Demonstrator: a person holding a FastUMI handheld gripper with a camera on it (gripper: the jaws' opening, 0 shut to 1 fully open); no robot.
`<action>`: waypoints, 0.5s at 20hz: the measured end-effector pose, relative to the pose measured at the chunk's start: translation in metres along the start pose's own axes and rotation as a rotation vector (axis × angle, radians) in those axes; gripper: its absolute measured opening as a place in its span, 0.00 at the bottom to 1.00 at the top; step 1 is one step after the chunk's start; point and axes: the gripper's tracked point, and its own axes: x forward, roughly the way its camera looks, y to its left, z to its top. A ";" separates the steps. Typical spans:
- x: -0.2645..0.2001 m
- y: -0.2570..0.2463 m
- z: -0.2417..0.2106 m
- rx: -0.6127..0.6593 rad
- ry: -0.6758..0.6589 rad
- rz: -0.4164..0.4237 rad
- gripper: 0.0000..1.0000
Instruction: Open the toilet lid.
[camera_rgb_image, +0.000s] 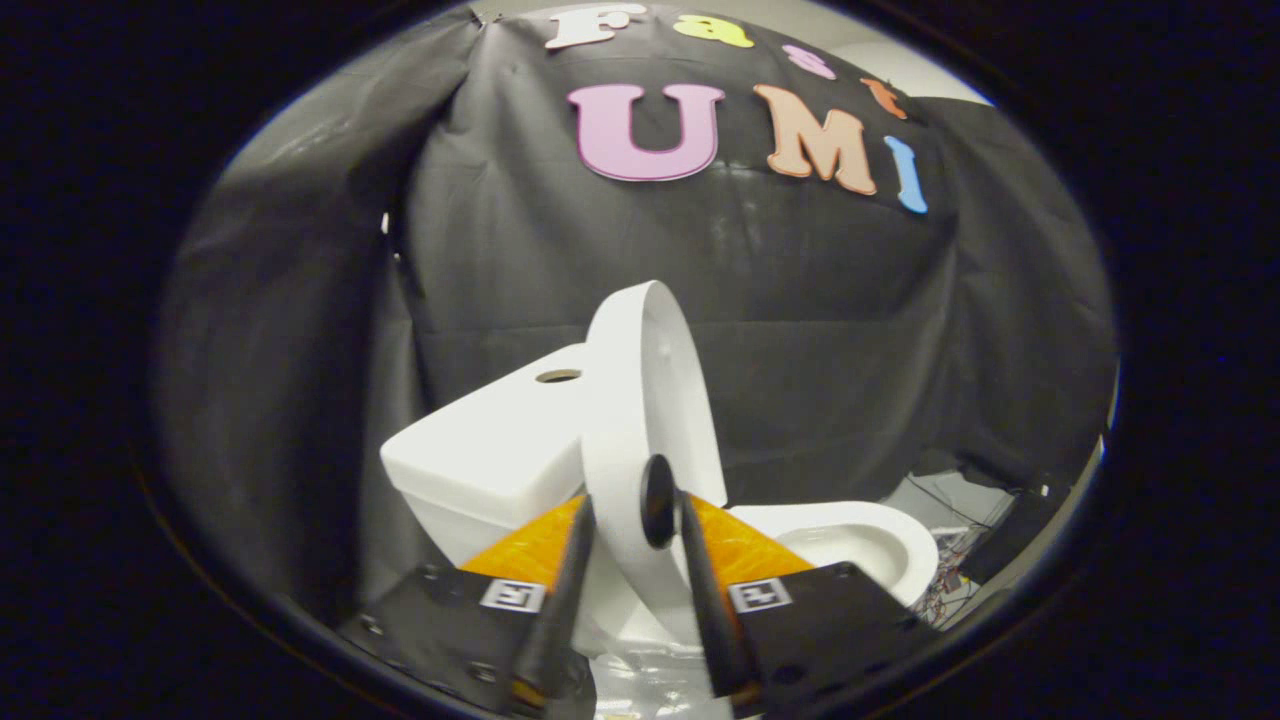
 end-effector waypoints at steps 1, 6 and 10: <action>-0.003 0.000 -0.004 -0.027 0.033 0.019 0.49; -0.026 0.005 0.002 -0.036 0.023 0.152 1.00; -0.049 -0.019 0.009 0.022 0.001 0.168 1.00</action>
